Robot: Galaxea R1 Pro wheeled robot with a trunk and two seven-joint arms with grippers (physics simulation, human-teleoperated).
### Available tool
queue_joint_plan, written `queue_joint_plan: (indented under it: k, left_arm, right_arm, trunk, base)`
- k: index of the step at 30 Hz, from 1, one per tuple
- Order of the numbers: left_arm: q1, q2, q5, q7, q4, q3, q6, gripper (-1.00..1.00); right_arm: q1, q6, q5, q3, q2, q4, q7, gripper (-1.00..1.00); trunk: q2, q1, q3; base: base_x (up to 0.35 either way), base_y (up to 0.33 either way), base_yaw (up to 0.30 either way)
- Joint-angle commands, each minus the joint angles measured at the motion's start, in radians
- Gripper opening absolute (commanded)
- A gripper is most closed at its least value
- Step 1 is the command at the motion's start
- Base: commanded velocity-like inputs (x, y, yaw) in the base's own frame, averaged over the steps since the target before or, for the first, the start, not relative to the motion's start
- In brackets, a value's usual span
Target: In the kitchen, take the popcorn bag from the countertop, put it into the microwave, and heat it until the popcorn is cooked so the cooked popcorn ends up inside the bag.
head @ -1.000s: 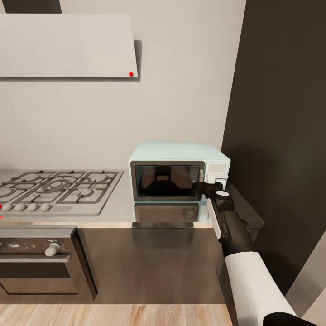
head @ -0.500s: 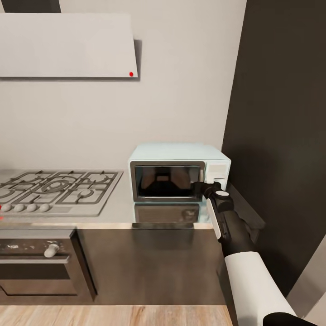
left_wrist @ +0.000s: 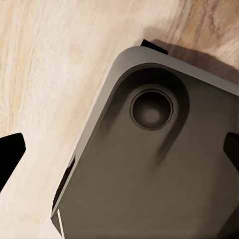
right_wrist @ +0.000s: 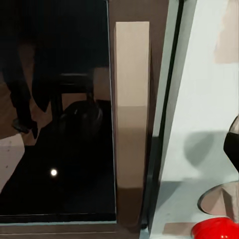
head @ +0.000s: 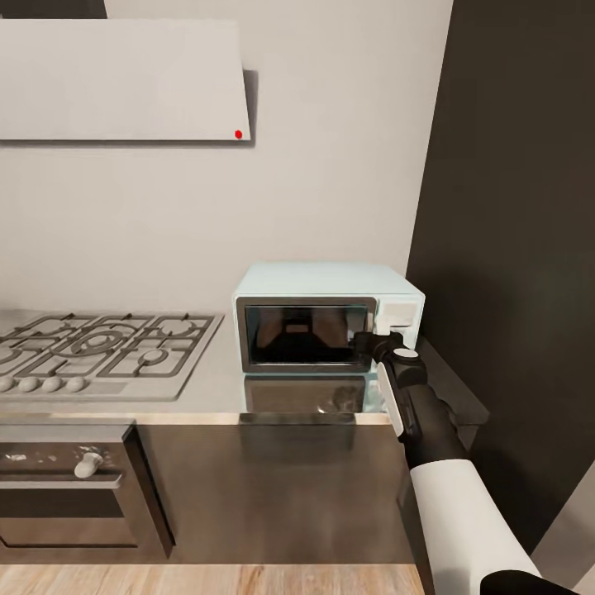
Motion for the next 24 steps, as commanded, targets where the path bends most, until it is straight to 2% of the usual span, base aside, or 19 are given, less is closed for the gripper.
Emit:
queue_joint_plan:
  k: [1,3,4,20,24]
  left_arm:
    - [0.0,0.0,-0.002,0.001,-0.001,0.006,-0.002,1.0]
    - [0.0,0.0,-0.002,0.001,-0.001,0.006,-0.002,1.0]
    - [0.0,0.0,-0.002,0.001,-0.001,0.006,-0.002,1.0]
    - [0.0,0.0,-0.002,0.0,-0.001,0.006,-0.001,1.0]
    - [0.0,-0.002,-0.002,-0.001,-0.002,0.008,-0.002,1.0]
  right_arm:
    - [0.0,0.006,0.01,-0.001,0.001,-0.001,0.002,1.0]
    - [-0.001,0.006,0.009,-0.001,0.001,-0.001,0.0,1.0]
    - [-0.001,0.006,0.01,-0.001,0.001,-0.001,0.001,-1.0]
    - [-0.001,0.006,0.012,-0.003,0.0,-0.001,-0.005,-1.0]
    - [-0.001,0.006,0.012,-0.003,0.0,-0.001,-0.009,-1.0]
  trunk:
    - [-0.001,0.0,-0.001]
    - [-0.001,0.0,-0.001]
    - [-0.001,0.0,-0.001]
    - [-0.001,0.0,-0.001]
    - [-0.001,0.0,-0.001]
  base:
    - [0.0,0.0,0.0]
    - [0.0,0.0,0.0]
    - [0.0,0.0,0.0]
    - [0.0,0.0,0.0]
    - [-0.222,0.0,0.0]
